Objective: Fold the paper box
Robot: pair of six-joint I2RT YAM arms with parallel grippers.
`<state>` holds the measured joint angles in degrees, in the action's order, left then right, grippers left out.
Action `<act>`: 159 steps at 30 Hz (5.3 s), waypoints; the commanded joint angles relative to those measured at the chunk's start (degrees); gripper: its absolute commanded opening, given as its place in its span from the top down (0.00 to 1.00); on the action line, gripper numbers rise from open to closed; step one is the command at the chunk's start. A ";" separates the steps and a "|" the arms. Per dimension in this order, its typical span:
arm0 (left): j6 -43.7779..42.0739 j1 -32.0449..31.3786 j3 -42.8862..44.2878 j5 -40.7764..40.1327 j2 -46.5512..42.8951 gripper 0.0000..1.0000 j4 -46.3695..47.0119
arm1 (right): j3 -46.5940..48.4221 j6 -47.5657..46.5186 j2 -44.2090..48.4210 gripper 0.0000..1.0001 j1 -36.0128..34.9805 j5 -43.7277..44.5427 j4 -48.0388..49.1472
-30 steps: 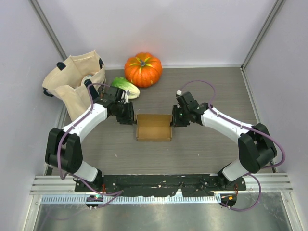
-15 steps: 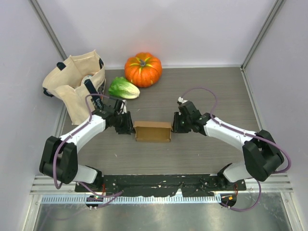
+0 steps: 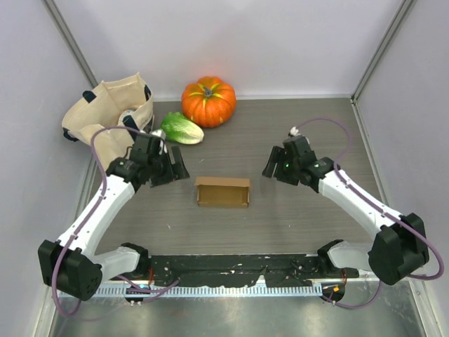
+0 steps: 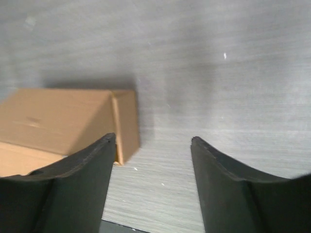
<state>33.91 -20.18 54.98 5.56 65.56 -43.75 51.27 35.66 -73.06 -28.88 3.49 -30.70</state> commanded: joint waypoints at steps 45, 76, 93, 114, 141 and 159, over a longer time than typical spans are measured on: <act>8.01 -0.38 -19.66 5.70 -12.64 0.15 21.17 | -14.18 -7.53 5.11 0.29 1.46 -16.38 24.18; 15.66 3.13 -26.32 20.63 10.29 0.08 50.59 | -14.61 -1.12 -22.56 0.75 7.70 -36.53 46.51; 19.70 2.78 -26.33 25.81 15.82 0.11 59.90 | -17.16 0.37 -27.66 0.75 13.06 -40.75 51.70; 43.25 2.96 -29.75 33.72 11.09 0.44 53.95 | 4.27 -28.95 2.30 0.17 -13.88 6.87 13.38; 62.07 4.54 -37.05 43.04 -10.18 0.33 47.80 | -0.03 -58.51 -11.67 0.23 -51.36 38.70 32.54; 22.10 4.63 -16.59 5.46 -30.56 0.04 1.06 | 9.26 -49.03 -5.60 0.54 -51.01 34.75 7.26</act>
<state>72.10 -15.97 28.01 28.38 40.01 -25.67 52.64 -18.15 -81.12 -80.12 40.16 -12.82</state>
